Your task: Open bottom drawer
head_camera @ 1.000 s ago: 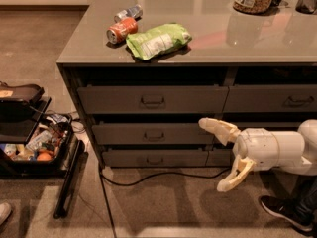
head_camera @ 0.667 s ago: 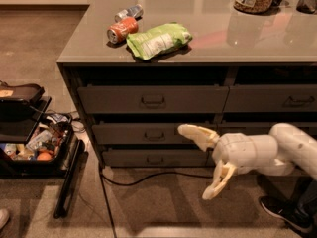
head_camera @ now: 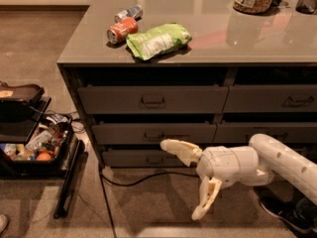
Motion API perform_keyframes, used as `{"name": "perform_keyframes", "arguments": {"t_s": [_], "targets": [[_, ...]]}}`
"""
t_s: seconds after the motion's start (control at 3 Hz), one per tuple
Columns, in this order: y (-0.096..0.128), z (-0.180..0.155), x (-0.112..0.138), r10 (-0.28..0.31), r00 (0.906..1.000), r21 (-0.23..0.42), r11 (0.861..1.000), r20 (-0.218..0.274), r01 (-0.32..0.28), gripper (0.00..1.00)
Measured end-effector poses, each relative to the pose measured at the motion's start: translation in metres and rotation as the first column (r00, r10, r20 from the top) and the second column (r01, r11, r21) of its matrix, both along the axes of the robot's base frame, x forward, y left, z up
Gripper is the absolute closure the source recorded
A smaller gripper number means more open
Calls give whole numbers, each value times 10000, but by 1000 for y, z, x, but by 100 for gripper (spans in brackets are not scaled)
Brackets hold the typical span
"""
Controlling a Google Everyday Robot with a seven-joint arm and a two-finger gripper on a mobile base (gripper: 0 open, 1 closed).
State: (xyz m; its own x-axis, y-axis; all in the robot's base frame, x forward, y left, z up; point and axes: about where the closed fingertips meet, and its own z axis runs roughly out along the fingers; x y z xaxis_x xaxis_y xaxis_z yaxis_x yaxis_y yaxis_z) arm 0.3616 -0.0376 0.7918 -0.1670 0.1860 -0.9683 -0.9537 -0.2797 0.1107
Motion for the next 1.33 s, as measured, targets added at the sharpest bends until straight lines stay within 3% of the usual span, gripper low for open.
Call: {"name": "perform_keyframes", "arguments": {"t_s": [0.33,0.67,1.0,1.33], "targets": [[1,-1,3,-196,9997,-170,9997,117,198,0],[15,-14,24,-617,9963,-41,9981,601,621,0],[14,-26,59,-1845,9763,-331,9814,1134,1893,0],[15,-26,59,-1845,9763,-333,9813,1135,1893,0]]}}
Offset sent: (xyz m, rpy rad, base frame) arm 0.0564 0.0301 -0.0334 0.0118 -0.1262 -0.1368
